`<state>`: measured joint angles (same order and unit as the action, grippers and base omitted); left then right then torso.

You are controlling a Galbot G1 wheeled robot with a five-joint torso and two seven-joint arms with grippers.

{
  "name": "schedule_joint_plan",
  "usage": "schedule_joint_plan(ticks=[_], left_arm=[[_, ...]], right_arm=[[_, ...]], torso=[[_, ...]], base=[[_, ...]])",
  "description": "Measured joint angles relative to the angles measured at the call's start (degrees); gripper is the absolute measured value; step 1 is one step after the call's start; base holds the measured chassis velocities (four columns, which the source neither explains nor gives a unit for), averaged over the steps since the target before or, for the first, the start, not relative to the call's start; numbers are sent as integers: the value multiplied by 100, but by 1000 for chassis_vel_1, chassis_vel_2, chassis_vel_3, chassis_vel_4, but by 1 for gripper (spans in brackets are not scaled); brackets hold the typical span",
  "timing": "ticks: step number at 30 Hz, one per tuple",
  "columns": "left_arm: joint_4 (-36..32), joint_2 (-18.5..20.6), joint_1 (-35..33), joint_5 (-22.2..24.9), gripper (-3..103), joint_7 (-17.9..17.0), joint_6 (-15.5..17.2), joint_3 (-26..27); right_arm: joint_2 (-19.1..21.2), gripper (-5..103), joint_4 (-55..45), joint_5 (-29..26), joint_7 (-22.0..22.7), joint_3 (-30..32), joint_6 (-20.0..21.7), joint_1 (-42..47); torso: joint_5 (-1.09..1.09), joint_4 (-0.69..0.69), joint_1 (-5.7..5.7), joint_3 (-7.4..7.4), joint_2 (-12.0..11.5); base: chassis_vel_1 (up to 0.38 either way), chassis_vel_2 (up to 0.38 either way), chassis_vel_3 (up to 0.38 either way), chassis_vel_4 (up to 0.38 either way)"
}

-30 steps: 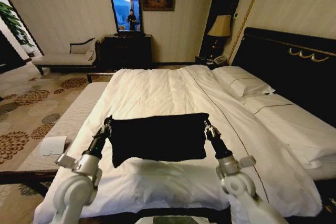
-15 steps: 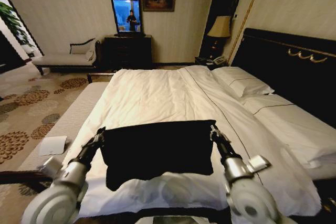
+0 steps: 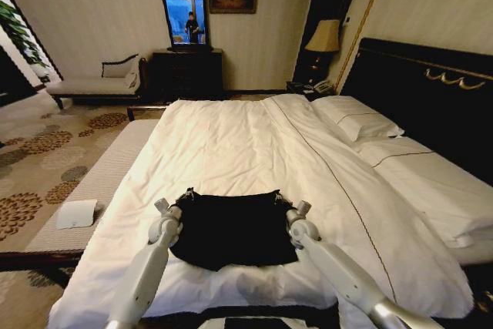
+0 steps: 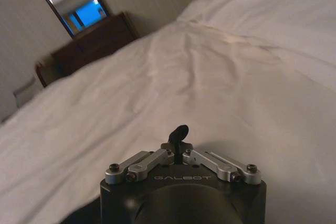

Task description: Fold the clothes on the bed.

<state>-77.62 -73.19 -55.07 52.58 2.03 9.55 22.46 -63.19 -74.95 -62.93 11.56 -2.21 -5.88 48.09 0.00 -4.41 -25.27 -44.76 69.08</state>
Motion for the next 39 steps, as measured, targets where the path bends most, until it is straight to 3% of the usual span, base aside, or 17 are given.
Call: schedule_joint_plan(ticks=[7, 10, 12, 16, 23, 26, 31, 39], left_arm=[[-309, 154, -314, 603, 2, 347, -129, 196], [-752, 322, -687, 911, 2, 546, -141, 350], [-1044, 397, -1017, 1010, 2, 676, -143, 462], [-1424, 438, -1549, 985, 2, 782, -149, 588], [-2067, 429, -2474, 795, 2, 875, -229, 824], [-2402, 439, -2903, 619, 2, 942, -292, 997], [-2550, 517, -3295, 470, 2, 1110, -392, 1244], [-2576, 564, -3682, 329, 2, 1454, -493, 1543]], right_arm=[[112, 2, -257, -369, -773, 291, -457, 331], [346, 2, -621, -552, -1405, 485, -869, 773], [520, 2, -946, -721, -1852, 623, -1074, 1140], [673, 2, -1315, -747, -2204, 802, -1323, 1667], [808, 2, -2037, -412, -2207, 997, -1573, 2603], [812, 2, -2354, -19, -1902, 1013, -1780, 3095], [778, 2, -2482, 298, -1605, 1048, -1996, 3494], [772, 2, -2212, 383, -1671, 1216, -2322, 3764]], torso=[[-1, 0, -2, 0, 0], [1, -1, 0, 1, 1], [-1, -1, 1, 2, 2], [0, -1, 1, 2, 2], [-1, -1, 1, 2, 3], [-1, -2, 2, 2, 3], [0, -2, 0, 1, 2], [-1, -1, 0, 1, 2]], base=[[0, 0, 0, 0], [0, 0, 0, 0], [0, 0, 0, 0], [0, 0, 0, 0], [0, 0, 0, 0], [0, 0, 0, 0], [0, 0, 0, 0], [0, 0, 0, 0]])
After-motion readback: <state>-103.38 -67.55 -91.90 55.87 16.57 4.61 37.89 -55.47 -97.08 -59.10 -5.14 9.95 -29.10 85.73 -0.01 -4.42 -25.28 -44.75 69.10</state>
